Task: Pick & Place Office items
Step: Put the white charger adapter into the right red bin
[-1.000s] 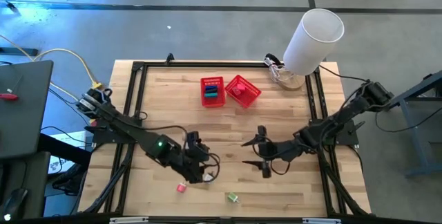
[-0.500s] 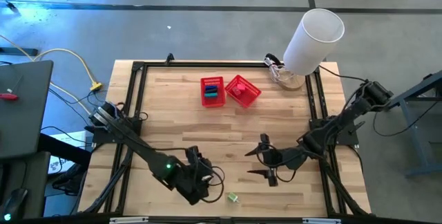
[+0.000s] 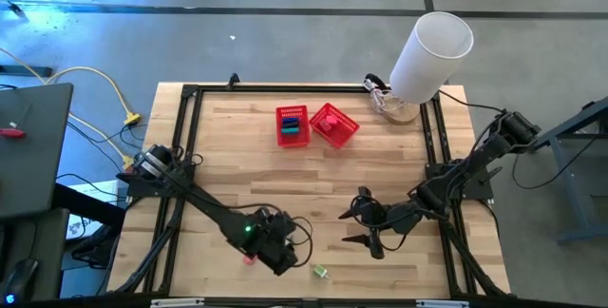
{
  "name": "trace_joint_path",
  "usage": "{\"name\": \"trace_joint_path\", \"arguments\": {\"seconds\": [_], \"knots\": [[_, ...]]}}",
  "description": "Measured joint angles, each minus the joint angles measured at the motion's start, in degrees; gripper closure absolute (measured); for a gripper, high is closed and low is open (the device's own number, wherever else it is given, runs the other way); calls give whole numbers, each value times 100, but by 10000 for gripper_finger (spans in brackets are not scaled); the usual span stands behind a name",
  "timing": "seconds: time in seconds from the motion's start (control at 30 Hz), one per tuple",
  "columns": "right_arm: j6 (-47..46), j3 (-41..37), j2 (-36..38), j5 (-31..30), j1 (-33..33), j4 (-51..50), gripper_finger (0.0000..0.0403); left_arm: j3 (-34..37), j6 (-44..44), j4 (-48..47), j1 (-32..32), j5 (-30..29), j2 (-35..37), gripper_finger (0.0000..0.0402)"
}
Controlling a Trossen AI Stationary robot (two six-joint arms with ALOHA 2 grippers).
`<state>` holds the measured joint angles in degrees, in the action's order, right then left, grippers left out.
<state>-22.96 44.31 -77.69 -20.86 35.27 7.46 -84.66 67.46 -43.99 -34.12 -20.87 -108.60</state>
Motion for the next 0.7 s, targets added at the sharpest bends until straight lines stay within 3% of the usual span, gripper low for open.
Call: {"name": "trace_joint_path", "arguments": {"seconds": [0.2,0.7], "knots": [[1,0,0,8,0,0,139,0,444,-16,65,299,-11,124],[22,-1,-362,-11,-2,52,139,2,377,140,75,488,-299,124]]}}
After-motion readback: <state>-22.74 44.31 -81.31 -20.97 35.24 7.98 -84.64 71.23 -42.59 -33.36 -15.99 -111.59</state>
